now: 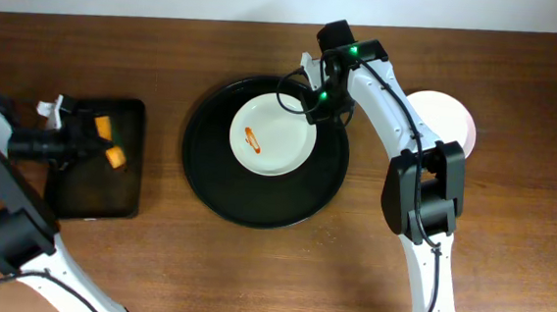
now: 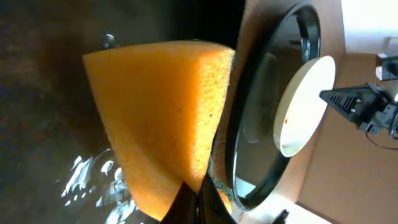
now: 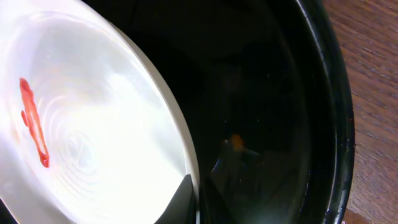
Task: Clean dirty plates on tray and stack at the side
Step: 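Rinse the sponge in the water tray with the left gripper, then lift the sponge out of the water tray with the left gripper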
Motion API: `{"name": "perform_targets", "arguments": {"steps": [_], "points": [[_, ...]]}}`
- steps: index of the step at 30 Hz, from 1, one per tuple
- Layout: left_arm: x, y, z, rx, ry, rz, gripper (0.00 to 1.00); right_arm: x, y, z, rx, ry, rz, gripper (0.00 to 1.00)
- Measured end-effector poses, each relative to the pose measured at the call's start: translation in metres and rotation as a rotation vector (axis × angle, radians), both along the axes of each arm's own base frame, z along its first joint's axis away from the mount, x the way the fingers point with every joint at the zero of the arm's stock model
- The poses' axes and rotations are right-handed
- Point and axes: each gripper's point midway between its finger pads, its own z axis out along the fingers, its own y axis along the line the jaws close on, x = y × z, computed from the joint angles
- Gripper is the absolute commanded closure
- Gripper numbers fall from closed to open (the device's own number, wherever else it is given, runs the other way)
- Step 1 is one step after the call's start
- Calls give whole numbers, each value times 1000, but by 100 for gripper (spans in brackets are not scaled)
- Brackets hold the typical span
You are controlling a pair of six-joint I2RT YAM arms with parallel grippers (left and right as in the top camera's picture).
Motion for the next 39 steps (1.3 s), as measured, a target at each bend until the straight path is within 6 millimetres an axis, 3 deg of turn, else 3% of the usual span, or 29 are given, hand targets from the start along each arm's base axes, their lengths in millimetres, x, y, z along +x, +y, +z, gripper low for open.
{"name": "perform_targets", "arguments": {"steps": [4,7,10,13,17,20,25,27,31,37,39], "points": [[-7,-1,-22,-11,57,-17,98,0,0,0,0,0,0,96],[-17,9,-29,23,119,0,87,0,0,0,0,0,1,94],[-27,23,-23,49,192,27,80,0,0,0,0,0,1,91],[-23,44,-5,128,224,58,79,-1,0,0,-2,5,0,91],[-28,58,-4,203,321,114,79,-1,0,0,-1,5,0,87],[-21,36,-5,221,340,65,78,-2,0,0,-1,10,-4,56],[2,-22,-15,371,355,-103,75,-3,-1,-1,-3,13,-3,55],[8,-23,-21,472,370,-110,81,-3,-1,-1,-3,13,-3,55],[0,-3,-26,615,450,-70,84,-3,-1,-1,-3,13,-2,55],[-37,44,-23,713,615,17,84,-3,-1,-1,-3,13,-3,54],[-42,52,-21,708,635,44,78,-3,-1,-1,-3,13,-3,47]]}}
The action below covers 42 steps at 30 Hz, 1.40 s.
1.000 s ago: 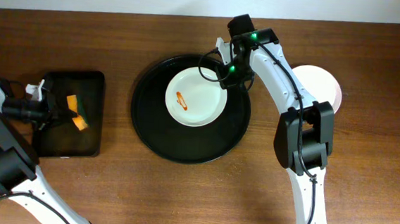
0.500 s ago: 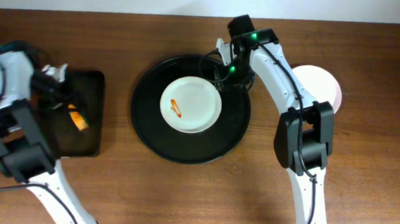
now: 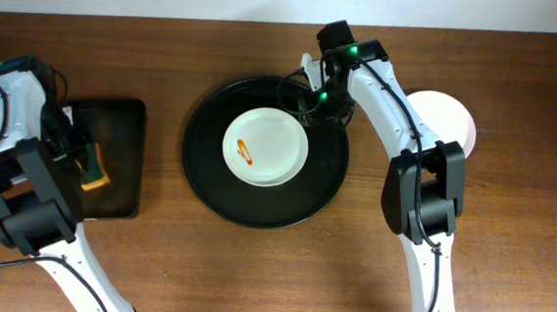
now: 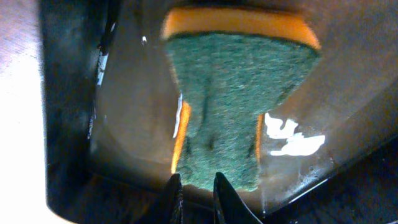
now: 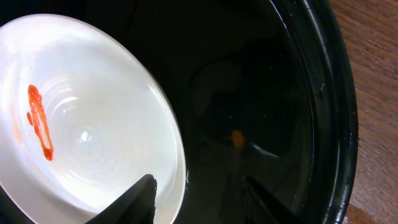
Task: Clean dirty plates on tray and stack at the side
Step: 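Lift the sponge out of the water tray with the left gripper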
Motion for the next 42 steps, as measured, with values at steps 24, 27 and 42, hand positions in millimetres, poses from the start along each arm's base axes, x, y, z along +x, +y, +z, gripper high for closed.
{"name": "perform_targets", "arguments": {"steps": [24,27,42], "points": [[10,-2,-32,23,-69,35,34,-4,8,-12,47,21,10,22],[6,-7,-44,7,-71,41,48,-5,8,-16,51,23,10,28],[34,-38,-44,-71,-175,-87,100,-19,3,-11,20,95,3,96]]}}
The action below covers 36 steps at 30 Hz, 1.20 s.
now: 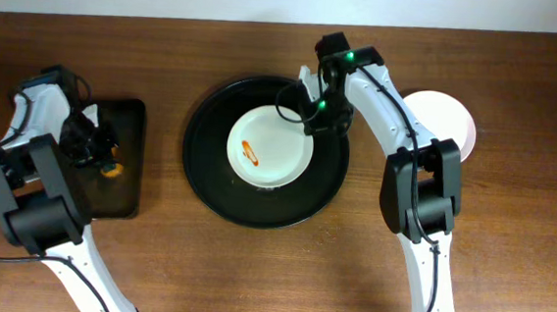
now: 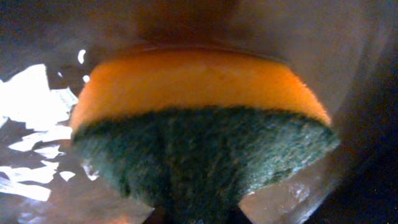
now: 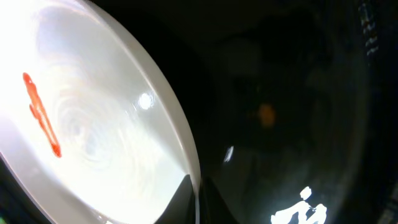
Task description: Clean dirty plates on tray and stack at the side
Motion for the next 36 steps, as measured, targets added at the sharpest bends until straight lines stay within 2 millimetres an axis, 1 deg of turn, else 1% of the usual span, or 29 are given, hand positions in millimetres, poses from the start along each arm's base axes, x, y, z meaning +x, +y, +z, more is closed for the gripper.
{"name": "perform_targets", "arguments": {"steps": [2,4,6,11,14,15,18,20,23,25,27,28,30,31,32,33,36], "points": [[6,-15,1,-4,-9,-64,100,-1,-2,5,-13,5,-2,96],[9,-32,1,-7,-7,-128,100,-6,-5,5,-24,24,-3,96],[8,-52,1,-9,14,-197,100,-10,-7,4,-34,47,-17,96],[10,-76,1,-10,21,-316,100,-13,-7,4,-39,64,-37,96],[10,-93,1,-12,24,-397,100,-13,-8,4,-39,66,-38,96],[10,-103,1,-16,25,-448,100,-13,-8,4,-39,65,-37,96],[10,-117,1,4,33,-530,99,-13,-9,4,-48,73,-68,96],[10,-120,1,42,45,-563,100,-11,-15,2,-88,74,-122,96],[11,-117,2,73,43,-555,100,-9,-22,0,-131,72,-165,96],[14,-116,6,88,28,-535,100,-10,-25,0,-146,76,-176,96],[19,-114,15,102,-5,-512,100,-10,-27,6,-157,79,-189,96],[23,-113,28,114,-40,-489,100,-6,-27,12,-157,61,-198,96],[25,-106,52,114,-93,-432,100,-4,-34,21,-210,35,-203,96],[25,-103,60,99,-114,-407,100,-3,-37,25,-239,23,-205,96],[25,-101,71,51,-149,-371,100,-4,-41,31,-301,0,-202,96],[25,-99,84,-42,-203,-332,100,-6,-39,34,-346,-25,-191,96],[18,-101,97,-249,-259,-280,100,-11,-32,37,-479,-93,-158,96]]}}
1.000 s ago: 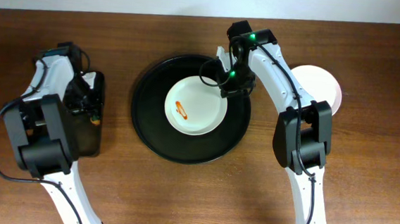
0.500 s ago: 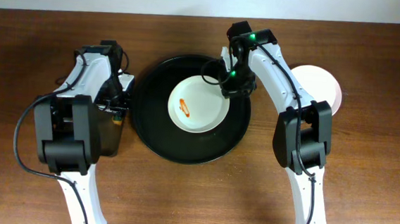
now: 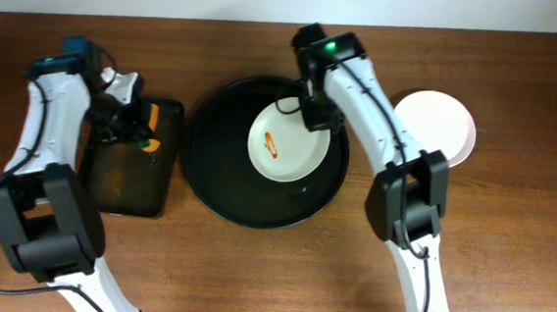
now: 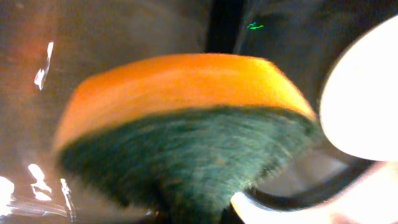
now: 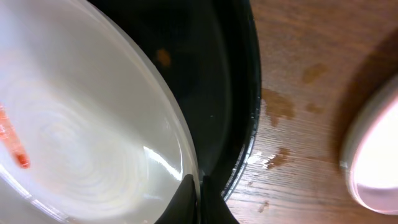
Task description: Clean dirty plates on tray and stack at the side
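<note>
A white plate with a red streak is in the right half of the round black tray. My right gripper is shut on its far rim. In the right wrist view the fingertips pinch the plate edge above the tray rim. My left gripper is shut on an orange and green sponge at the right end of the small black tray. In the left wrist view the sponge fills the view, and the plate shows at the right.
A clean white plate lies on the wooden table to the right of the round tray; it also shows in the right wrist view. Wet spots mark the wood beside the tray rim.
My left gripper and the sponge have moved right, close to the round tray, and the small black tray now lies further right. My right gripper has shifted the plate rightward in the round tray.
At first my right gripper pinched the plate rim while my left held the sponge over the small tray. Then my right gripper was open and the plate lay flat. Later both were shut again, on plate and sponge, and now the sponge is near the round tray.
</note>
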Motion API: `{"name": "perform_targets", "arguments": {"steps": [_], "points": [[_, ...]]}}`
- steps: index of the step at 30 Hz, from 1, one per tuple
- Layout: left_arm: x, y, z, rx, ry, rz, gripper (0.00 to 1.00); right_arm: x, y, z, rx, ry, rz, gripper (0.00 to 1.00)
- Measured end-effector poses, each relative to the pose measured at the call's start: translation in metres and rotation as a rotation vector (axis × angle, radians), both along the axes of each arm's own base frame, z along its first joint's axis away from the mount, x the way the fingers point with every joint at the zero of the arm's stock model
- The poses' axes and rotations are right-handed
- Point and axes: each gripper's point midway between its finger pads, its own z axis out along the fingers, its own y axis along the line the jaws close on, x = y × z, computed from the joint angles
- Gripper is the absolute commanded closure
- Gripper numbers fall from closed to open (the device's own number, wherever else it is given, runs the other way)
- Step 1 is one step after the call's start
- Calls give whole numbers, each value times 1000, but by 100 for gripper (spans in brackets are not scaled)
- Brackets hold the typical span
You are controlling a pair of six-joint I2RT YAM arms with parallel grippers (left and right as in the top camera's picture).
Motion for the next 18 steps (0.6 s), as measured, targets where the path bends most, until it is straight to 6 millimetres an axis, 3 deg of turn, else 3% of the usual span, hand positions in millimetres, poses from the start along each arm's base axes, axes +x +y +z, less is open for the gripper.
{"name": "perform_targets", "arguments": {"steps": [6,11,18], "points": [[-1,7,21,-245,-68,53,100,-2,37,32,-204,-196,92,96],[-3,-10,39,-392,-125,-3,100,5,34,59,-268,-304,54,96],[-9,-17,59,-526,-190,-45,100,5,35,74,-234,-332,42,96]]}}
